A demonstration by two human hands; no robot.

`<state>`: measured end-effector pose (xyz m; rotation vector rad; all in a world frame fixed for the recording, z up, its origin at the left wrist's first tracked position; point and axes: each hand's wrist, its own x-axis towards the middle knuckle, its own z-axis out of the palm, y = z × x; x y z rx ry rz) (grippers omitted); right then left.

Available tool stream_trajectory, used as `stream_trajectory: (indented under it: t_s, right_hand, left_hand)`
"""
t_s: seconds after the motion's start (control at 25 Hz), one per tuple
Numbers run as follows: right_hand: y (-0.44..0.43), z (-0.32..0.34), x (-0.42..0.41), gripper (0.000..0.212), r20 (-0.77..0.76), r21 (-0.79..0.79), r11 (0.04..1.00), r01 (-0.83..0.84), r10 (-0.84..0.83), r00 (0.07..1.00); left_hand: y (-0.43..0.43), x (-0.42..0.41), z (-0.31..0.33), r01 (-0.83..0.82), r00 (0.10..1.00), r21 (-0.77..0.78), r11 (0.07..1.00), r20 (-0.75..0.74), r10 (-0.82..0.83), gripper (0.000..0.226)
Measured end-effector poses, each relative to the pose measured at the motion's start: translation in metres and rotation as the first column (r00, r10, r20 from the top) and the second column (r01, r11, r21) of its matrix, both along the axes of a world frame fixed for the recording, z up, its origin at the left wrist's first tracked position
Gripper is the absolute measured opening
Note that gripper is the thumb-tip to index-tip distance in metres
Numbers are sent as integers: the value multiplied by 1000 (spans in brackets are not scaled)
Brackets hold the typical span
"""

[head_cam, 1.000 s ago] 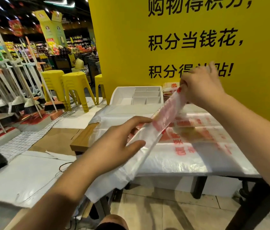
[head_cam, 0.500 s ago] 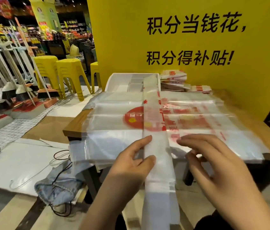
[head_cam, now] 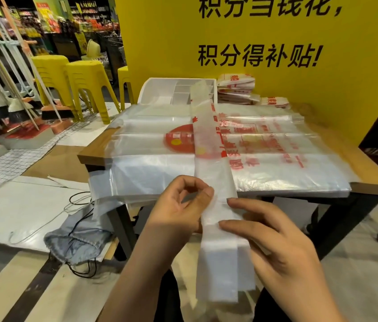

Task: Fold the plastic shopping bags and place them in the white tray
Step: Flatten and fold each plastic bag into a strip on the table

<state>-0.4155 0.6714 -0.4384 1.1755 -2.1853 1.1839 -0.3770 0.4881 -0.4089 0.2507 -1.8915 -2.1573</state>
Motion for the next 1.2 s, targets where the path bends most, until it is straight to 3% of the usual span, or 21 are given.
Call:
stream_trajectory:
  t_s: [0.12, 0.2, 0.28, 0.44, 0.6, 0.76, 0.88, 1.04, 1.2]
  right_hand:
    - [-7, 0, 3, 15, 203, -137, 990, -15, 43, 978]
    - [-15, 2, 5, 7, 311, -202, 977, 69, -3, 950]
    - [-25, 2, 6, 17, 398, -233, 957, 173, -69, 915]
    - [-43, 3, 8, 37, 499, -270, 899, 346, -177, 849]
    - [-51, 5, 8, 42, 552, -235, 863, 447, -260, 792]
    - [-53, 3, 6, 30, 555, -240, 845, 477, -283, 782]
    - [-49, 4, 11, 21, 605, -256, 862, 438, -210, 768]
    - [-43, 8, 18, 34, 643, -245, 925, 292, -70, 762]
    - [-46, 3, 18, 36, 703, -361, 897, 253, 84, 706]
  left_hand:
    - [-12, 14, -2, 168, 983, 2, 986, 69, -168, 23]
    - [-23, 25, -7, 300, 954, -98, 949, 58, -295, 17]
    - [-27, 29, -15, 367, 930, -181, 913, 59, -362, 16]
    - [-12, 21, -20, 161, 987, -100, 982, 33, -158, 15]
    - [5, 15, -19, -5, 1000, -82, 997, 24, 7, 13]
    - [13, 12, -19, -99, 995, -66, 993, -4, 99, 16]
    - [14, 11, -21, -129, 992, -64, 990, -6, 129, 13]
    - [15, 10, -26, -146, 989, -113, 983, -38, 142, 10]
    - [18, 8, -29, -147, 988, -209, 967, -84, 132, 13]
